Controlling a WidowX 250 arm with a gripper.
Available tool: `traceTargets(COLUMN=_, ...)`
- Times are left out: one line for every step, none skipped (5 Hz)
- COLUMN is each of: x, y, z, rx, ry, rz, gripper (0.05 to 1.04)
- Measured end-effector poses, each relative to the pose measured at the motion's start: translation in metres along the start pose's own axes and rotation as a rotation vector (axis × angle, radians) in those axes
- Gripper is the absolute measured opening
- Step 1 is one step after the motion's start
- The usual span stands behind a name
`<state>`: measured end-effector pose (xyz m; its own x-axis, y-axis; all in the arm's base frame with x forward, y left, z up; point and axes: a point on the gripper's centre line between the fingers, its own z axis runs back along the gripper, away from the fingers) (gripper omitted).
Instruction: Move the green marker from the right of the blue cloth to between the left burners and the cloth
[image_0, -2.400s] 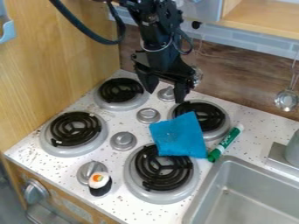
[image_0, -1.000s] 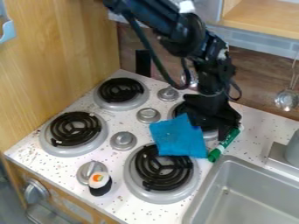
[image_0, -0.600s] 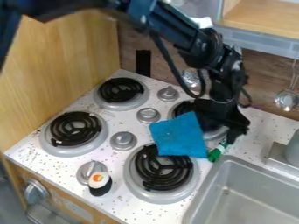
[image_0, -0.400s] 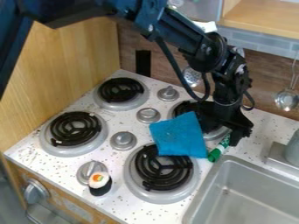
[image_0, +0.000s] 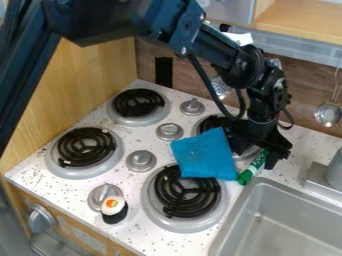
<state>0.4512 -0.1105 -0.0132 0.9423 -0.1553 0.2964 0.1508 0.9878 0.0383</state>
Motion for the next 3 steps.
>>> traceTargets(x=-0.0082, y=-0.0021, z=-0.0139, rx=-0.009, ry=0.037, rz=-0.001, gripper=0.967)
traceTargets(x=-0.0070, y=-0.0026, z=-0.0148, rx=-0.011, ry=0.027, rz=0.020, gripper=0.694)
traceTargets(x=-0.0115, y=-0.0013, z=-0.0178, rx=-0.003, ry=0.033, rz=0.050, gripper=0.409)
